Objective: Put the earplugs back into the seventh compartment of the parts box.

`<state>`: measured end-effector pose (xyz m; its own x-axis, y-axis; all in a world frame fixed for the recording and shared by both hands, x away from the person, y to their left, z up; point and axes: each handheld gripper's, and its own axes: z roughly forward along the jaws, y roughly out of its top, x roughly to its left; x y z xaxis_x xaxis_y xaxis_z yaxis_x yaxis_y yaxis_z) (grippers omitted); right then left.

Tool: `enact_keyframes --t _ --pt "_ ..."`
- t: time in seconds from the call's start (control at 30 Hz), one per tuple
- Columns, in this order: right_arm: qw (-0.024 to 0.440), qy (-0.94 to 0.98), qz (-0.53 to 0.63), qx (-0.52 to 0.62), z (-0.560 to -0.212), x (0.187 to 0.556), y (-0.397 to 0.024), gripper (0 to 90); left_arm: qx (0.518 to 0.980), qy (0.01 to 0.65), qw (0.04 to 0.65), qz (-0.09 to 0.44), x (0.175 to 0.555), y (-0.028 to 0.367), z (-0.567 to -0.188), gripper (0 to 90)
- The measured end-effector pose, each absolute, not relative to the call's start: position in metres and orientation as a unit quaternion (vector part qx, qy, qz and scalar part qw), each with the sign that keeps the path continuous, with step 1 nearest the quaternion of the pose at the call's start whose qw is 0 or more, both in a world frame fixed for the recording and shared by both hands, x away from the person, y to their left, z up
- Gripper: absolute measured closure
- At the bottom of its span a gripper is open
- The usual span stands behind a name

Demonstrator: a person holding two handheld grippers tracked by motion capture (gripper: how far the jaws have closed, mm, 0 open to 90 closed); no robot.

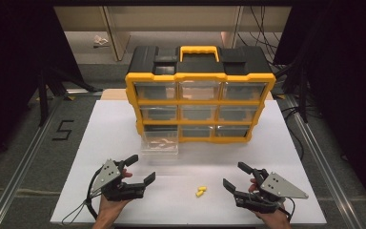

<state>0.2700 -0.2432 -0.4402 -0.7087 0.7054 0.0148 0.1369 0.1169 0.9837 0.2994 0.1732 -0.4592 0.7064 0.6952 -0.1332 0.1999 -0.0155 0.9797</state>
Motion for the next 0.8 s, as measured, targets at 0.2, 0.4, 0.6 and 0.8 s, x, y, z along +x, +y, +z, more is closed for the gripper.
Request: enact_keyframes --t 0.2,0.4,0.6,0.8 --pt "0.243 0.716 0.587 0.290 -0.440 0.270 -0.241 26.2 0.683 0.328 0.621 0.199 0.299 0.174 -0.459 12.0" --pt "0.240 0.724 0.582 0.283 -0.440 0.271 -0.239 26.7 0.684 0.327 0.621 0.198 0.299 0.173 -0.459 11.9" --pt "0.227 0.733 0.580 0.273 -0.439 0.275 -0.239 27.4 0.685 0.326 0.620 0.199 0.298 0.172 -0.460 11.9" --pt "0.235 0.762 0.551 0.247 -0.437 0.283 -0.234 27.8 0.683 0.329 0.621 0.199 0.299 0.174 -0.459 11.9"
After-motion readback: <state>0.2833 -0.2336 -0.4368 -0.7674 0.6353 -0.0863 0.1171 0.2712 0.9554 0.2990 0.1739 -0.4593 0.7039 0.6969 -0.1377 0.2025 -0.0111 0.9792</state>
